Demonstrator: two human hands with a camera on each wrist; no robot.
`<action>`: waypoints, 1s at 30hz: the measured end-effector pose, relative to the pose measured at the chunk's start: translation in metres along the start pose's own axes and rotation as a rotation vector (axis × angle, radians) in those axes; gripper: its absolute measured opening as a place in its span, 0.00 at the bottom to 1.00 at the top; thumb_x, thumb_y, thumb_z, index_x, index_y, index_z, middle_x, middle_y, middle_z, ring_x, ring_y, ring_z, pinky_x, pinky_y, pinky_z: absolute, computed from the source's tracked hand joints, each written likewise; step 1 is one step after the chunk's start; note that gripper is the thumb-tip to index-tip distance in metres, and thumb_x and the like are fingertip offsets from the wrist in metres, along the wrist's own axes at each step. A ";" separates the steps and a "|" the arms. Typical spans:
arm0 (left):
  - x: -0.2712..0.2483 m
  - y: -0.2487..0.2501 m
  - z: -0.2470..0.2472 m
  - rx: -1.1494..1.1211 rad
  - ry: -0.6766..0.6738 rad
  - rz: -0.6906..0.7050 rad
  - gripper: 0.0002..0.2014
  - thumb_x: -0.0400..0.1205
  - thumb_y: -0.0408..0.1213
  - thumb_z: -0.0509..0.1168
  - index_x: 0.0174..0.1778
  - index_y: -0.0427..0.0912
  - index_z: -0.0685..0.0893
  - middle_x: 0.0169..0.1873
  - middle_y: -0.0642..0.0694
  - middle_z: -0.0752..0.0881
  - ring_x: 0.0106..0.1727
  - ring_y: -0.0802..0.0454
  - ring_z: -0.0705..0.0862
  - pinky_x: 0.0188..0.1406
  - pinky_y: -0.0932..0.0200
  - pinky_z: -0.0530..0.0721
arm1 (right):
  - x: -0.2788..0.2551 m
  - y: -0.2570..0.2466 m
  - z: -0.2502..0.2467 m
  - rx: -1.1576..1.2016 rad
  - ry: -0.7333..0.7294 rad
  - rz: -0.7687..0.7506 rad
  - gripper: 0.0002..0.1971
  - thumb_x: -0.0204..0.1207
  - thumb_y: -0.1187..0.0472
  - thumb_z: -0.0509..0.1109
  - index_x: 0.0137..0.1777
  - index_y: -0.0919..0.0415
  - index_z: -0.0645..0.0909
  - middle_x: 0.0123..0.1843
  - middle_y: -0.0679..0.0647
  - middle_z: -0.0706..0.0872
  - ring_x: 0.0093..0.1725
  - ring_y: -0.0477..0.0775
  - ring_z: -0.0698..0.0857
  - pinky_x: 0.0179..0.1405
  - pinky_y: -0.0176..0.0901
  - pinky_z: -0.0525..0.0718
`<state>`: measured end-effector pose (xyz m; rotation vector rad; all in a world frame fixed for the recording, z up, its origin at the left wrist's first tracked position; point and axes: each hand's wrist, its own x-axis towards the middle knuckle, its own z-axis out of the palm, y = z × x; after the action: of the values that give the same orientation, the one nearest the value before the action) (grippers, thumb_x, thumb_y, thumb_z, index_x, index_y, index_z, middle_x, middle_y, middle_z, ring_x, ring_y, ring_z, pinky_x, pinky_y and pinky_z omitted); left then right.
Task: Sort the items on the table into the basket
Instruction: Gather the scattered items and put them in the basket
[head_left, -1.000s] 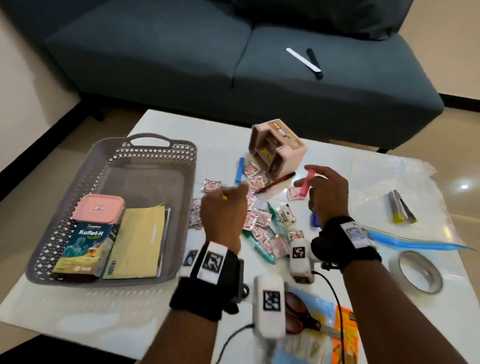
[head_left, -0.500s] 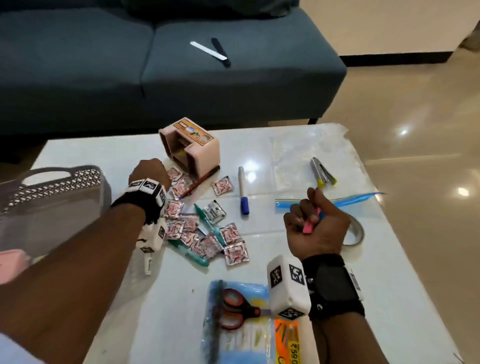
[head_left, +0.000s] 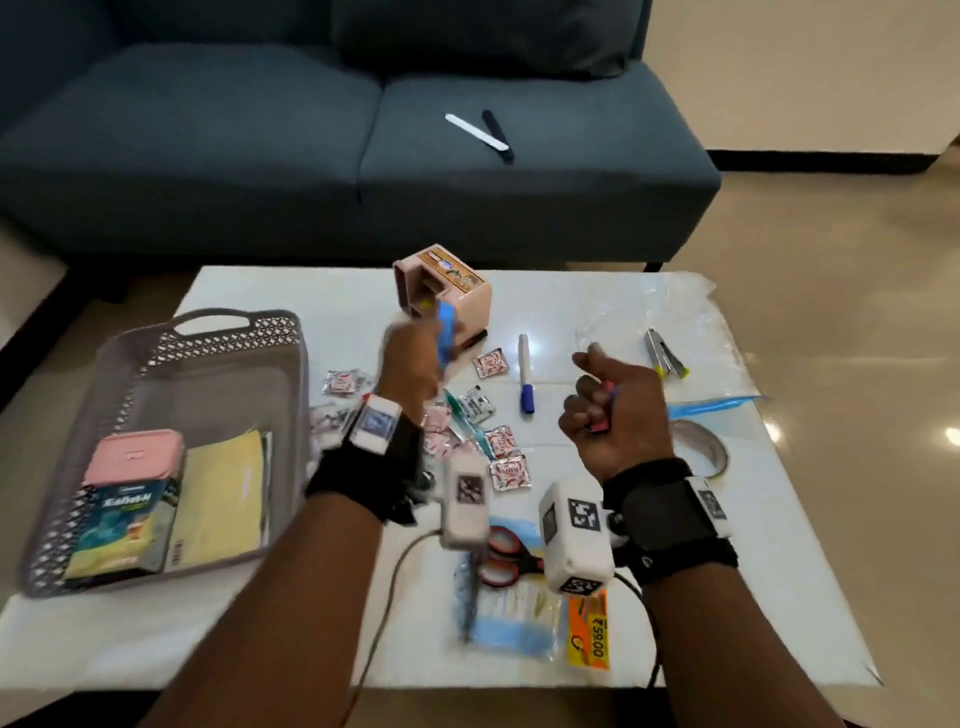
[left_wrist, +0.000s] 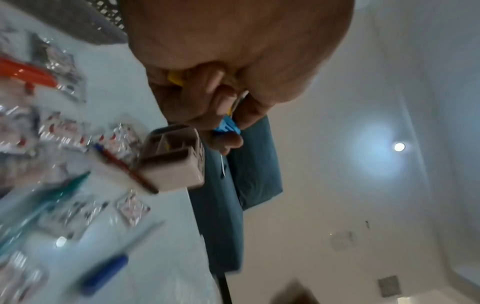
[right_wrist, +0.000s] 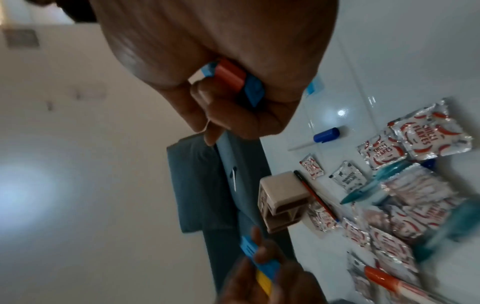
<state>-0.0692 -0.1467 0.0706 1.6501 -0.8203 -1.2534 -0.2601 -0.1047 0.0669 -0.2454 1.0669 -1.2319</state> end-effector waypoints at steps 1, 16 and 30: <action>-0.031 0.000 0.005 -0.080 -0.103 -0.060 0.12 0.88 0.41 0.55 0.49 0.39 0.81 0.29 0.51 0.77 0.21 0.59 0.75 0.16 0.71 0.70 | -0.013 0.005 0.009 -0.100 -0.018 -0.013 0.07 0.82 0.60 0.64 0.48 0.63 0.81 0.23 0.49 0.63 0.17 0.44 0.59 0.16 0.32 0.60; -0.175 -0.021 -0.030 0.036 -0.467 -0.226 0.24 0.86 0.53 0.53 0.44 0.36 0.84 0.30 0.38 0.84 0.17 0.55 0.63 0.14 0.72 0.56 | -0.145 0.049 0.004 -0.428 -0.015 -0.116 0.11 0.78 0.57 0.72 0.40 0.66 0.80 0.28 0.55 0.75 0.23 0.47 0.66 0.19 0.37 0.61; -0.141 -0.040 -0.032 0.327 -0.413 -0.045 0.17 0.79 0.19 0.56 0.58 0.33 0.83 0.41 0.37 0.88 0.22 0.54 0.76 0.21 0.62 0.68 | -0.106 0.056 -0.027 -0.643 -0.016 -0.028 0.11 0.79 0.60 0.72 0.50 0.70 0.85 0.32 0.57 0.79 0.27 0.53 0.78 0.20 0.38 0.68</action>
<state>-0.0770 0.0020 0.0908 1.6893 -1.3022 -1.5864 -0.2392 0.0163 0.0707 -0.7612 1.4270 -0.8763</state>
